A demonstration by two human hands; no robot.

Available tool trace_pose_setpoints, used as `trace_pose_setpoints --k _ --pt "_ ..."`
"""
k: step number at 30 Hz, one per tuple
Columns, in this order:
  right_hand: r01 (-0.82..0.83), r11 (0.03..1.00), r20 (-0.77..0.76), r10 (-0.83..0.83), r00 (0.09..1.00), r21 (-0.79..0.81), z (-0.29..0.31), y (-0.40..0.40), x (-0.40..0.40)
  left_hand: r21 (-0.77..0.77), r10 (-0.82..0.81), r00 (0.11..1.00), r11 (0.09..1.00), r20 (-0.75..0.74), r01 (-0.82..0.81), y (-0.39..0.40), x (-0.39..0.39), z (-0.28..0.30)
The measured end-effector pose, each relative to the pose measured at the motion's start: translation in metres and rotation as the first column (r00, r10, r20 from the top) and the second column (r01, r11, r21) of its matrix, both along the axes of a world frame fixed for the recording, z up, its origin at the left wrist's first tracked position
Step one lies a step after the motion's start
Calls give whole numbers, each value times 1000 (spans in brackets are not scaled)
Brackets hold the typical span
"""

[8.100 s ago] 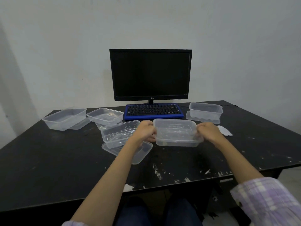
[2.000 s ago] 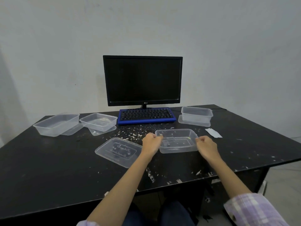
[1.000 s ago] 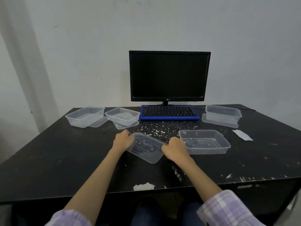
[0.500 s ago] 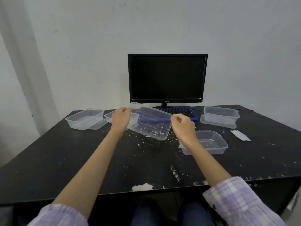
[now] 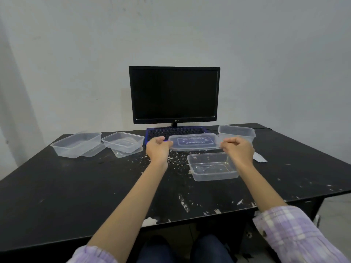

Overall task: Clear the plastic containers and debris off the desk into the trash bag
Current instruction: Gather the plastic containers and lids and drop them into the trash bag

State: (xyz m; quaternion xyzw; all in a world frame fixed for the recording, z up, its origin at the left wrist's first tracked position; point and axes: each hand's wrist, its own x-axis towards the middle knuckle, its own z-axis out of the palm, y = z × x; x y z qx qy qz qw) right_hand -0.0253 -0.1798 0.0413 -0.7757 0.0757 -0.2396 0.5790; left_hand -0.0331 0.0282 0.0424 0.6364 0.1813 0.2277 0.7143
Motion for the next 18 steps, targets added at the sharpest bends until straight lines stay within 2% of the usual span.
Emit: trace_pose_setpoints --k 3,7,14,18 --pt "64 997 -52 -65 997 -37 -12 -24 0 -27 -69 993 997 -93 67 -18 3 -16" --pt "86 993 -97 -94 991 -86 -32 -43 -1 -2 -134 983 991 -122 135 -38 4 -32" --pt "95 978 -86 -113 990 -186 -48 -52 -3 171 -151 978 970 -146 175 -54 0 -43" --pt "56 975 -128 -86 988 -216 -52 -53 -1 256 -142 979 950 -148 176 -52 -2 -45"
